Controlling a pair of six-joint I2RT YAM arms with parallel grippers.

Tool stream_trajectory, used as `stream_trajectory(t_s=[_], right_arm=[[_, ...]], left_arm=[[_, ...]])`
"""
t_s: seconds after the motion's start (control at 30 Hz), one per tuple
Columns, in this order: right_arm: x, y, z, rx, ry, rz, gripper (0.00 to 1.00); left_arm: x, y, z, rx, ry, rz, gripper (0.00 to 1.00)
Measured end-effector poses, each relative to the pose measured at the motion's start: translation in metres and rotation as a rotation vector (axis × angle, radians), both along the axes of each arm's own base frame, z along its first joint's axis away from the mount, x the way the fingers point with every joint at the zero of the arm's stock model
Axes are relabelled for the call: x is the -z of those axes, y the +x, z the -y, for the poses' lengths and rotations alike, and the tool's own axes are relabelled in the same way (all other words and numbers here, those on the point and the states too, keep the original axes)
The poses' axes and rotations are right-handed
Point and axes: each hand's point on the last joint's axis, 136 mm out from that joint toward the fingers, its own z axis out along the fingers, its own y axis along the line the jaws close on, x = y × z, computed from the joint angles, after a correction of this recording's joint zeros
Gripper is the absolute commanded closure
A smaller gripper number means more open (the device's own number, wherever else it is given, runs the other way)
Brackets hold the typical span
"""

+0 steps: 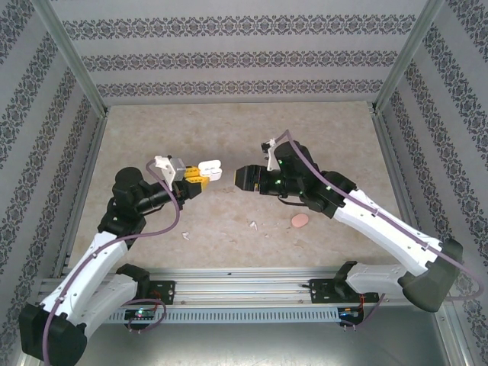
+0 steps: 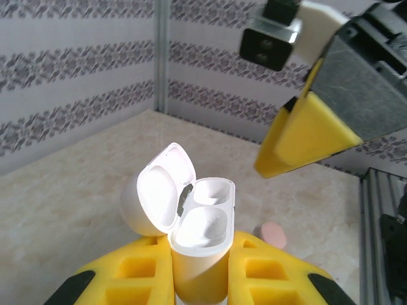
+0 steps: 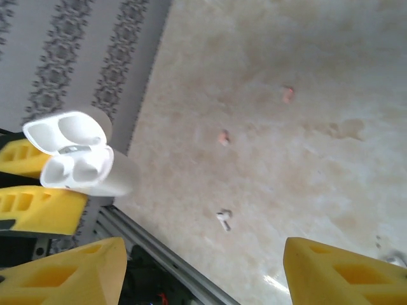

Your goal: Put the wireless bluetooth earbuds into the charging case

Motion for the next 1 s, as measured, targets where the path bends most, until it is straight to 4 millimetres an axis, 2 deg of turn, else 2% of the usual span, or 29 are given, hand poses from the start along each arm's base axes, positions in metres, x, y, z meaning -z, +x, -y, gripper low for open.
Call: stream_trajectory(t_s=[0.07,0.17,0.33,0.43,0.53,0.63,0.7,1.0], right_arm=[[0.014,-0.004,-0.004,0.012,-0.052,-0.015,0.41],[0.047,-0.017,-0.023,0.004,-0.154,-0.045,0.46],[0.131,-0.048,-0.075,-0.092,-0.332,-0.143,0.56],[0.174,-0.060,-0.110,-0.159,-0.394,-0.200,0.57],[0.206,-0.063,-0.138,-0.204,-0.413,-0.243,0.57],[0.222,-0.068,-0.154,-0.233,-0.422,-0.267,0.57],[0.224,-0.069,-0.163,-0.250,-0.416,-0.270,0.57],[0.209,-0.063,-0.187,-0.294,-0.398,-0.216,0.56]], left_arm=[[0.010,0.003,-0.009,-0.053,0.005,-0.033,1.00],[0.023,0.012,-0.029,-0.151,0.004,-0.100,1.00],[0.045,0.025,-0.060,-0.293,-0.008,-0.216,1.00],[0.053,0.026,-0.063,-0.314,-0.015,-0.262,1.00],[0.060,0.027,-0.065,-0.332,-0.024,-0.304,1.00],[0.067,0.031,-0.072,-0.371,-0.034,-0.351,1.00],[0.073,0.034,-0.076,-0.395,-0.041,-0.382,1.00],[0.109,0.058,-0.085,-0.448,-0.079,-0.583,1.00]])
